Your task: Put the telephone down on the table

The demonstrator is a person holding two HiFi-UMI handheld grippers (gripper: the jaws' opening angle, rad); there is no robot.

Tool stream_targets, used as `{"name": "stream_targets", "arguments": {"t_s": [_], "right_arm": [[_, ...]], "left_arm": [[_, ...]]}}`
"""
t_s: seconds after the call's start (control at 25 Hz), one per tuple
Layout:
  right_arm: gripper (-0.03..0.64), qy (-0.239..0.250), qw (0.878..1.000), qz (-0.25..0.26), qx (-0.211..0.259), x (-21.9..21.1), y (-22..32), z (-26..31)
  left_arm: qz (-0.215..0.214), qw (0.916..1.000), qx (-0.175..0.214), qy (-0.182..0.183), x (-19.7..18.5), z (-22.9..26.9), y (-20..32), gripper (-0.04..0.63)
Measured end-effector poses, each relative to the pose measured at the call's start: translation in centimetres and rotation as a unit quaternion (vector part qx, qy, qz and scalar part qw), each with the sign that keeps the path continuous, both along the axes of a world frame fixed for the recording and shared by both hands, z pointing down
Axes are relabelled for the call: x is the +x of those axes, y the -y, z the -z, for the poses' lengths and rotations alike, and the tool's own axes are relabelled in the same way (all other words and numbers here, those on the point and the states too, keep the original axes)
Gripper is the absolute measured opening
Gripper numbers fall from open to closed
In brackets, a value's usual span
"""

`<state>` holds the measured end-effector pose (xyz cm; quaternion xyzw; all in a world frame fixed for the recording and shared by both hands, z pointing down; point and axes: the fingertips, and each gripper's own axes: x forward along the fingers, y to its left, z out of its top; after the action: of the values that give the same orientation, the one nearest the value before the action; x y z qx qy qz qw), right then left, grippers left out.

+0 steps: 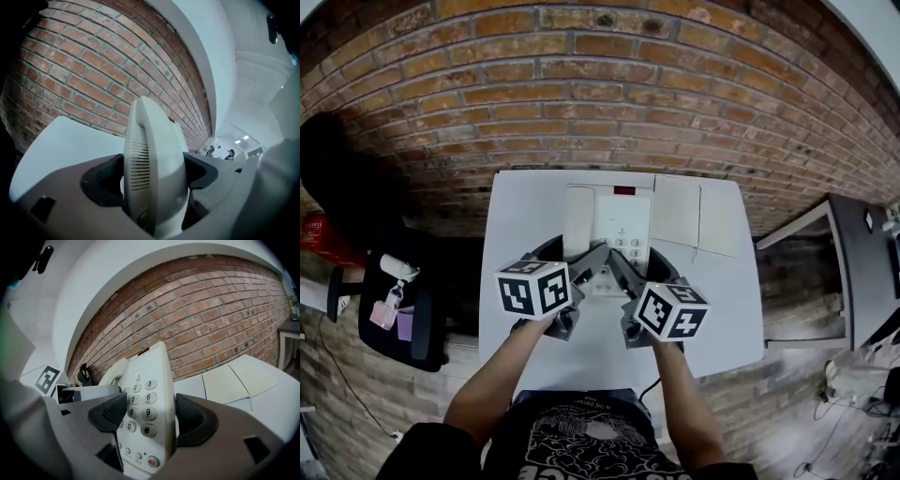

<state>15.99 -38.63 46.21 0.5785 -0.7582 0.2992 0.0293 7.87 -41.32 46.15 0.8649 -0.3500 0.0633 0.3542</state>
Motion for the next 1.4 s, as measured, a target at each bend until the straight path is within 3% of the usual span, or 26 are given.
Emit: {"name": "stream_targets", "arguments": {"t_s": [0.28, 0.72, 1.4], "right_arm": [[0.33, 0.025, 0.998, 0.025, -0.047, 3.7, 3.2, -4.9], [0.33, 0.045, 0.991, 0.041, -0.118, 5.1, 5.1, -11.5], [0.33, 0.042, 0.987, 0.044, -0.151, 4.9, 5.4, -14.7]], "left_arm": [[0.026, 0.9986, -0.04, 0.025, 3.6, -4.7, 2.9, 0.388], [0.042, 0.9923, -0.107, 0.046, 4.9, -11.1, 4.7, 0.388], [0.045, 0.9858, -0.151, 0.059, 4.9, -14.5, 4.9, 0.388]]}}
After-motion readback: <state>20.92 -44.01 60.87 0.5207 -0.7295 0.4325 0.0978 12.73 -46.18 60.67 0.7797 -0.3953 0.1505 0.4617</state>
